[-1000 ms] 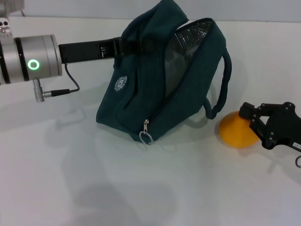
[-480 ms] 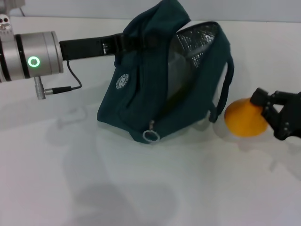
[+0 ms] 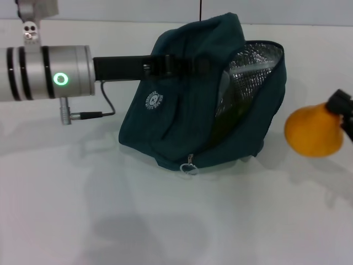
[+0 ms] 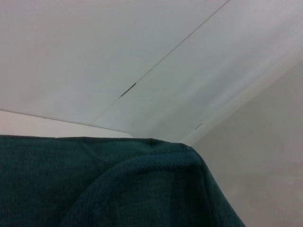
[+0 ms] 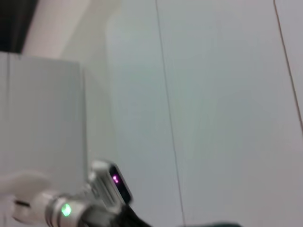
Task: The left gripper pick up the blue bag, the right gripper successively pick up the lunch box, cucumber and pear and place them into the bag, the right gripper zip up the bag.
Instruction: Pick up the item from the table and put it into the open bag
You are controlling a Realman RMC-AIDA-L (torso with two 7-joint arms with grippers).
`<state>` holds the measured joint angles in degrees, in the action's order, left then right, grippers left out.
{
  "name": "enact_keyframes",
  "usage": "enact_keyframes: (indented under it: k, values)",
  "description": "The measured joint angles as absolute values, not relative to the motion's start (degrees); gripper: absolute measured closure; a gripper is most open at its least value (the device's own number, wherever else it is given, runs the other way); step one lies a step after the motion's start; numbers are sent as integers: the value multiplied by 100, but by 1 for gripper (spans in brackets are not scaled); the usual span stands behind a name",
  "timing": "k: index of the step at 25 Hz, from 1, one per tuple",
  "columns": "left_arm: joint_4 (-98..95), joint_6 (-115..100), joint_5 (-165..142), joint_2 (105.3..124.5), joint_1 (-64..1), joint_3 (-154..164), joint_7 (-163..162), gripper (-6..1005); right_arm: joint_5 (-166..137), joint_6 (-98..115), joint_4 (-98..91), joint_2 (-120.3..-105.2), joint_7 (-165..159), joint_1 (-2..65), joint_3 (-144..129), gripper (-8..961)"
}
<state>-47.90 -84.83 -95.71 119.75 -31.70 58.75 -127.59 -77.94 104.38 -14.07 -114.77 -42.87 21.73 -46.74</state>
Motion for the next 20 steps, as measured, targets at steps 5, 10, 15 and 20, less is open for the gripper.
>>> enact_keyframes:
  k: [5, 10, 15, 20]
  values:
    - [-4656, -8373, -9371, 11977, -3273, 6106, -12751, 858, -7692, 10935, -1679, -11460, -4458, 2088, -4634, 861]
    - [-4648, -8374, -9351, 11970, -3338, 6202, -12764, 858, -7579, 11072, -1713, -11507, -4461, 2294, -4615, 852]
    - [-4672, -8414, -9342, 11966, -3376, 6202, -12848, 857, -7545, 10868, -1682, -11541, -4463, 2804, -4652, 843]
    - [-4674, -8414, -9222, 11957, -3376, 6196, -12977, 857, -7586, 10614, -1642, -11574, -4465, 3235, -4880, 835]
